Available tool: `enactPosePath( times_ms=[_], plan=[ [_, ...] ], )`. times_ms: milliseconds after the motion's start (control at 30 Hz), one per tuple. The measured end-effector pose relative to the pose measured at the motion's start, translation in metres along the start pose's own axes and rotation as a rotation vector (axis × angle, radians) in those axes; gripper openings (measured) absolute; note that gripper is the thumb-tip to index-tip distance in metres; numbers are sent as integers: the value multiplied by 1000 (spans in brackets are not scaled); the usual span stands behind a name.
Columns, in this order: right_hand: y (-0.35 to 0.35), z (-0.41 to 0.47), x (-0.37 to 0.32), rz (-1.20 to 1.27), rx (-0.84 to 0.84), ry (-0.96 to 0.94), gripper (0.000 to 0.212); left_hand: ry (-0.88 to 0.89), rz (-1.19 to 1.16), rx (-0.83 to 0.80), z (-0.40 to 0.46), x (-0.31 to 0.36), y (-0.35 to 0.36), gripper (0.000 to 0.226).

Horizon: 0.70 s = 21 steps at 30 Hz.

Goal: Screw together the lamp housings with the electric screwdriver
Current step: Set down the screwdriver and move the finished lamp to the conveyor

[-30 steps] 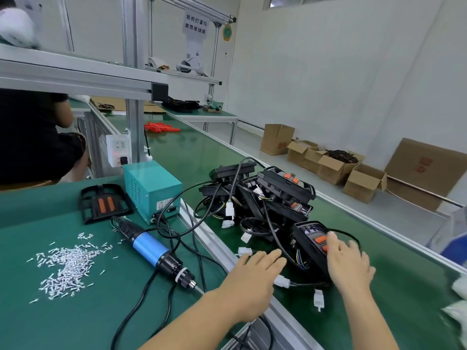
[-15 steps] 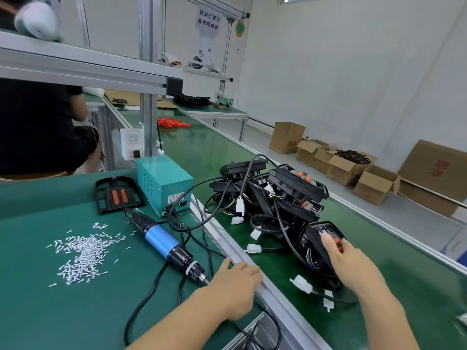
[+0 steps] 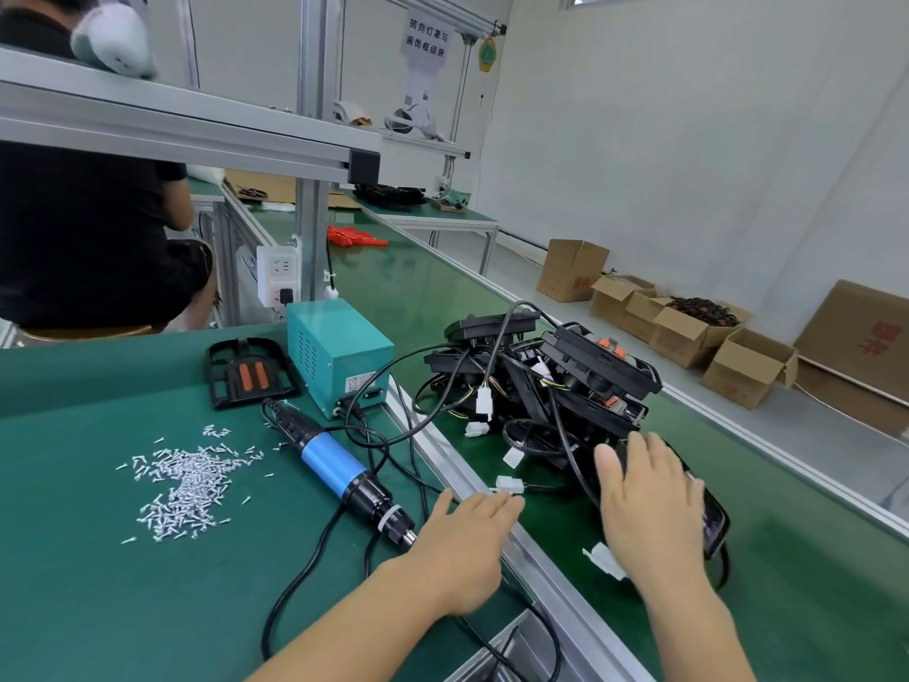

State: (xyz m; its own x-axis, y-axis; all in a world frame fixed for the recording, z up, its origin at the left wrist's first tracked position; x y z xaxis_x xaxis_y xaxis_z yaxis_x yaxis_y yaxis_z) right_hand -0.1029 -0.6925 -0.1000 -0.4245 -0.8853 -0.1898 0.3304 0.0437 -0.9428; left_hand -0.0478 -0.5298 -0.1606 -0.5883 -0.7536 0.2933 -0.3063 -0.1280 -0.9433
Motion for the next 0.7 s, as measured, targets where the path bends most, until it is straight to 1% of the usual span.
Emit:
enactPosePath(
  times_ms=[67,167,267,333,400,433,500,533,600,667,700],
  plan=[
    [1,-10,-23,7,-23,-75,71,-28,-2,77,-3,-2,-7,73],
    [7,-27,-55,-14,-78,-172,90,-91,43,203,-11,-10,-18,78],
    [20,-41,-85,-35,-127,-278,99,-168,52,287,-24,-23,-30,83],
    [30,-49,-104,-44,-155,-339,104,-235,55,327,-35,-35,-36,84],
    [40,-56,-121,20,-176,-380,96,-306,81,360,-50,-50,-39,83],
    [43,-60,-131,40,-189,-413,96,-346,89,369,-58,-59,-39,82],
    [49,-69,-153,43,-225,-491,107,-431,95,359,-76,-77,-37,81],
    [52,-73,-165,51,-252,-524,108,-474,91,350,-86,-87,-36,82],
    [58,-82,-191,95,-315,-587,94,-561,79,342,-104,-107,-34,84],
    [64,-91,-218,105,-375,-653,71,-648,66,348,-123,-129,-33,84],
    [68,-95,-232,104,-392,-686,64,-691,59,355,-134,-140,-32,85]
  ],
)
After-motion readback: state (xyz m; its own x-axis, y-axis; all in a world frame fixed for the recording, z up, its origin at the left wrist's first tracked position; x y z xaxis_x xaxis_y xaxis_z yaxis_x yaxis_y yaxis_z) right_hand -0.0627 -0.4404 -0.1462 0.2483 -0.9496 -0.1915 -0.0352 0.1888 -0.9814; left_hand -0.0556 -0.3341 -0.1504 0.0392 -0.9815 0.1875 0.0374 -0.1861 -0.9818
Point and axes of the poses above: each hand's wrist, its own z-axis towards the middle knuckle, its own y-axis out of the palm, x = y × z, the point moved 4 cm from there along z, towards the middle knuckle, and after that the axes turned 10 degrees about -y, right-handed, at the moved point
